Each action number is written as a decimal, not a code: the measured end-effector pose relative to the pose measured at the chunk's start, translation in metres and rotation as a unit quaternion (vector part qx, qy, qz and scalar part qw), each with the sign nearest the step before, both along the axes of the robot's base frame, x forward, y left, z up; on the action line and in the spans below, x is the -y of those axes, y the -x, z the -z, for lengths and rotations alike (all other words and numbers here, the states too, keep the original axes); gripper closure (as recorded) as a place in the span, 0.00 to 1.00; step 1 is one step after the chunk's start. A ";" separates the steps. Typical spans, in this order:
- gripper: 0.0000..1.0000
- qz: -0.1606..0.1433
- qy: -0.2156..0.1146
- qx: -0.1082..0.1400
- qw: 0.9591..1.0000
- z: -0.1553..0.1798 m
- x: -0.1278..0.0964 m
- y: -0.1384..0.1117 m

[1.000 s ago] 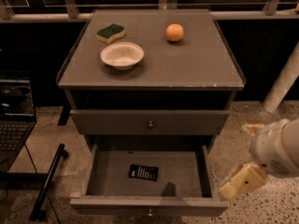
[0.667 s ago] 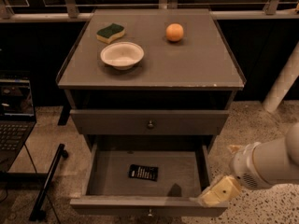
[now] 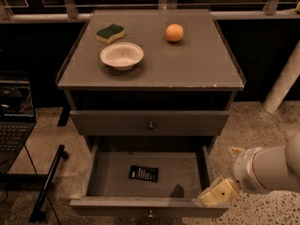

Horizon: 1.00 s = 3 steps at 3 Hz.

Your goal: Pick rxbar chocolate from middle drawer and place on counter

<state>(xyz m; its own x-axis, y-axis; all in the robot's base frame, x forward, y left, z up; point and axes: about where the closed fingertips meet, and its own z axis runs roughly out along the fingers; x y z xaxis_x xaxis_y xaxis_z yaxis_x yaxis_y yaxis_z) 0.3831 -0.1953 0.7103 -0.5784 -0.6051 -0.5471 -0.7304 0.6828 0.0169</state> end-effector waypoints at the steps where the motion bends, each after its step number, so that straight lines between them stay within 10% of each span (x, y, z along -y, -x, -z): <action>1: 0.00 -0.006 -0.026 -0.001 1.000 0.050 -0.016 0.018; 3: 0.00 0.003 -0.052 0.052 0.997 0.108 -0.031 -0.014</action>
Offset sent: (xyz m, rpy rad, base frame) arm 0.0344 0.0524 -0.1649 0.1639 -0.1922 0.0138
